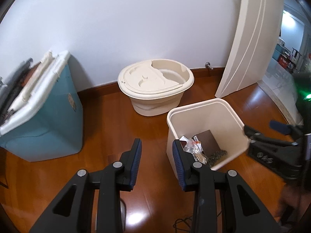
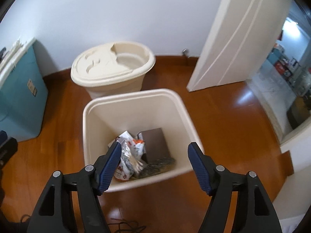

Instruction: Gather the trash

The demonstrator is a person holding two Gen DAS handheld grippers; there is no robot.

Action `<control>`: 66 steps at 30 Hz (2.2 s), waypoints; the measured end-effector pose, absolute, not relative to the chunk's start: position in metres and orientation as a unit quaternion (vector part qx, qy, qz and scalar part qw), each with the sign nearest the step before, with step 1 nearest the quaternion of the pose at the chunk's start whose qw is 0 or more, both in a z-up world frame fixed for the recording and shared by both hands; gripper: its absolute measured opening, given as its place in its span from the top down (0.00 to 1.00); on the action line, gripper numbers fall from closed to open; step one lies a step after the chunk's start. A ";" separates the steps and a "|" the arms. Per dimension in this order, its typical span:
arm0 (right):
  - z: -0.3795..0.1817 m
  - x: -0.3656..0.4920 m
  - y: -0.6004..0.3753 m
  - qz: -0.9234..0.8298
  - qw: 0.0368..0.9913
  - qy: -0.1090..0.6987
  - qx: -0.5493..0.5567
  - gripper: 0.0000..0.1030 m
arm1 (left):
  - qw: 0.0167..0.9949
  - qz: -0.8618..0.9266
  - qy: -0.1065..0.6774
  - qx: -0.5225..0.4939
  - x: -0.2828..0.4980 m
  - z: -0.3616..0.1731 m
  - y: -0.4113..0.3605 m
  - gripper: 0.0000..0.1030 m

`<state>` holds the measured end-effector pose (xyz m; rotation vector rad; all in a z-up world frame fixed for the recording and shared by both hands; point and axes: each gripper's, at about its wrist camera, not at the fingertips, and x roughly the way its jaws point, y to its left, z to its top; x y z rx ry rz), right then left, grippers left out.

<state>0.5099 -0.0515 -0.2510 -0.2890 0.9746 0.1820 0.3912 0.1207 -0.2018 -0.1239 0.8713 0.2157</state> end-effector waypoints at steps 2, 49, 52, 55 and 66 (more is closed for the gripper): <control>-0.224 0.490 -0.060 0.080 0.878 0.451 -0.136 0.25 | 0.903 0.104 0.414 -0.053 0.375 -0.183 0.120 0.69; 0.036 0.072 -0.145 -0.008 0.914 0.404 -0.032 0.00 | 0.926 0.087 0.368 -0.007 0.057 0.006 0.061 0.00; 0.034 0.074 -0.142 -0.005 0.912 0.409 -0.036 0.00 | 0.924 0.089 0.372 -0.009 0.058 0.005 0.062 0.00; 0.031 0.075 -0.140 -0.003 0.910 0.414 -0.041 0.00 | 0.923 0.085 0.375 -0.017 0.058 0.005 0.063 0.00; 0.031 0.079 -0.142 -0.009 0.909 0.414 -0.042 0.00 | 0.924 0.078 0.375 -0.019 0.057 0.007 0.058 0.00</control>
